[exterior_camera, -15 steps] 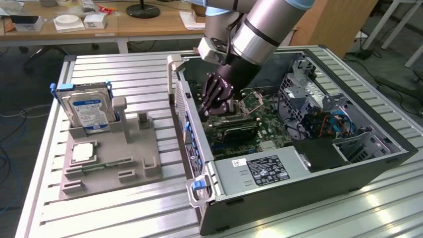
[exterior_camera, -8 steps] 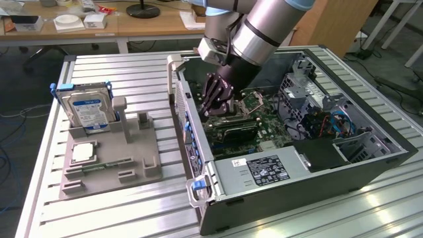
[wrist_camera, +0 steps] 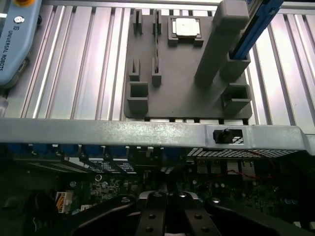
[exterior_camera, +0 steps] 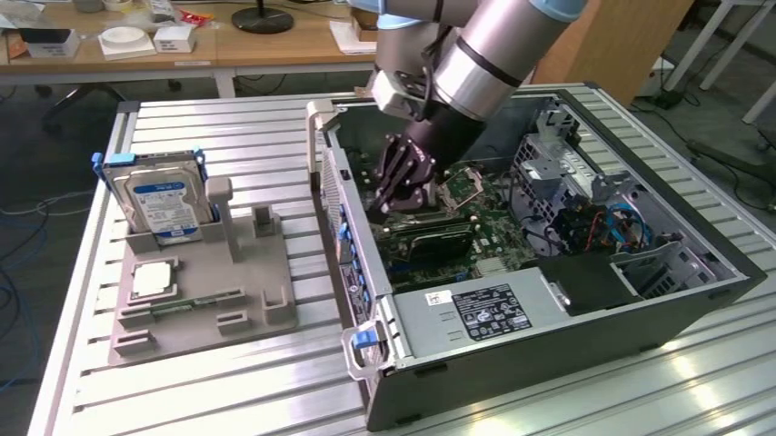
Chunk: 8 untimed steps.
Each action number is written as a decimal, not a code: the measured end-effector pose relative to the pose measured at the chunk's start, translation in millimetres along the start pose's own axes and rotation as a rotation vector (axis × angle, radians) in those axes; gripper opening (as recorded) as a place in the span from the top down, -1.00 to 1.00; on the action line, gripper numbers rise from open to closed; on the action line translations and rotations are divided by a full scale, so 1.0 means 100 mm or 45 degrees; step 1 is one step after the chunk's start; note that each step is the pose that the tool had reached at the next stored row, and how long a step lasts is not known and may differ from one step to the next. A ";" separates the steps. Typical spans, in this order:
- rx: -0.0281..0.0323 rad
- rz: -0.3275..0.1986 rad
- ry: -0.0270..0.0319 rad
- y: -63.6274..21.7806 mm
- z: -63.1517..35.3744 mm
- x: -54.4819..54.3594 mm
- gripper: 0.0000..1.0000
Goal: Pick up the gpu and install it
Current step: 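Press down on the gpu until it lock into place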
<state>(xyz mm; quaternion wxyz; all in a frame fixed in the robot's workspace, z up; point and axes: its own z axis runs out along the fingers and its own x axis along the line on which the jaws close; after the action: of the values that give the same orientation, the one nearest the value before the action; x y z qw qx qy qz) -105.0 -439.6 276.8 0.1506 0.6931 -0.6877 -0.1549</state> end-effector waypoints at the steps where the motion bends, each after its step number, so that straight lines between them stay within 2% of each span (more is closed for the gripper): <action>1: -0.0021 0.000 0.0000 -0.022 -0.010 0.00 0.80; 2: -0.0062 0.000 0.0000 -0.044 -0.021 0.00 0.80; 3: -0.0147 0.000 -0.0004 -0.064 -0.029 0.00 0.80; 4: -0.0270 0.000 -0.0005 -0.080 -0.037 0.00 0.80; 5: -0.0424 0.000 -0.0010 -0.092 -0.043 0.00 0.80; 6: -0.0620 0.000 -0.0019 -0.102 -0.048 0.01 0.80; 7: -0.0828 0.000 -0.0024 -0.112 -0.052 0.01 0.80; 8: -0.1086 0.000 -0.0028 -0.125 -0.057 0.01 0.80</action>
<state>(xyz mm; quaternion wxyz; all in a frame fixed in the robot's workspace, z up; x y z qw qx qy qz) -91.2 -441.0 276.7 0.1793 0.6860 -0.6805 -0.1849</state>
